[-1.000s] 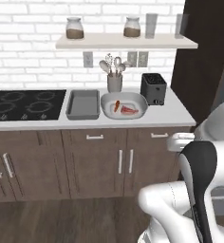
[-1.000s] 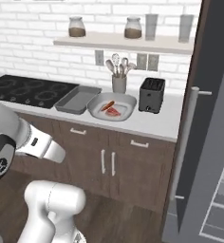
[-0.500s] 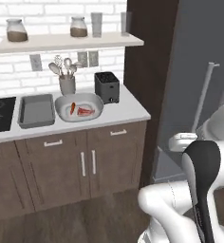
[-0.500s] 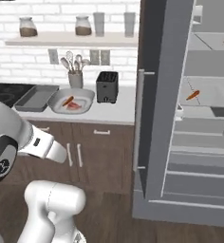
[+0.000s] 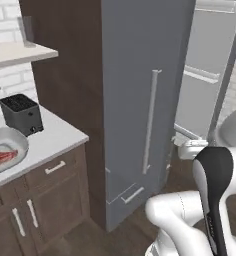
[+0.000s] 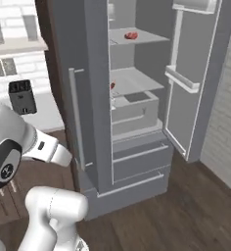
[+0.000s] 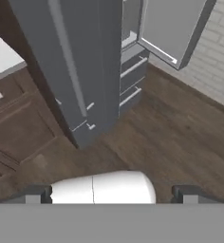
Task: Place one carrot and one steak in each tupperware on the nearby counter, to pack two identical lunches.
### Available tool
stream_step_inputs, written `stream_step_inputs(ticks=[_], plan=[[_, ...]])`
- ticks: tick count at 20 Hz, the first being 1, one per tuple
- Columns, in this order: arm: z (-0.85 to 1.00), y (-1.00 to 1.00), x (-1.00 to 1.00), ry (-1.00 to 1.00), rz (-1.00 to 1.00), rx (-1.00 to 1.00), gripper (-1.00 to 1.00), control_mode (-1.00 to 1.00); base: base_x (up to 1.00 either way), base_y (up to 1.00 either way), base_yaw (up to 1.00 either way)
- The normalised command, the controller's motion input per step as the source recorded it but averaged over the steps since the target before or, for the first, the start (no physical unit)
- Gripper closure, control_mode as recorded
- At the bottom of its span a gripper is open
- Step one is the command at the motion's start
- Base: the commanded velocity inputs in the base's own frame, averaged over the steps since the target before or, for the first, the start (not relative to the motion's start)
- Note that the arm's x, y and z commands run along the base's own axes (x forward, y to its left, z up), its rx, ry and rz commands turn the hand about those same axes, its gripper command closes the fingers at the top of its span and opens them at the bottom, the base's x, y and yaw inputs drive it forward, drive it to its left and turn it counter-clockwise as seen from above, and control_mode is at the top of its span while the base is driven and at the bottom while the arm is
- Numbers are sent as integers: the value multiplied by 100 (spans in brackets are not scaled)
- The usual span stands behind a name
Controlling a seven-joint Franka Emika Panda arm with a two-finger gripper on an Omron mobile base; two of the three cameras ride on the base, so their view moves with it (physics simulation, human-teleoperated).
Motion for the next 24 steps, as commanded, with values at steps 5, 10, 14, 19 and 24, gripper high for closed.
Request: stream_step_inputs(ticks=[5, 10, 14, 19, 24], plan=[[0, 0, 0, 0, 0, 0, -100, 100, 34, 0, -78], [0, 0, 0, 0, 0, 0, -100, 100, 47, -18, -72], [0, 0, 0, 0, 0, 0, -100, 100, 86, -32, -53], [0, 0, 0, 0, 0, 0, -100, 100, 100, -27, 6], [0, 0, 0, 0, 0, 0, -100, 100, 100, -5, 64]])
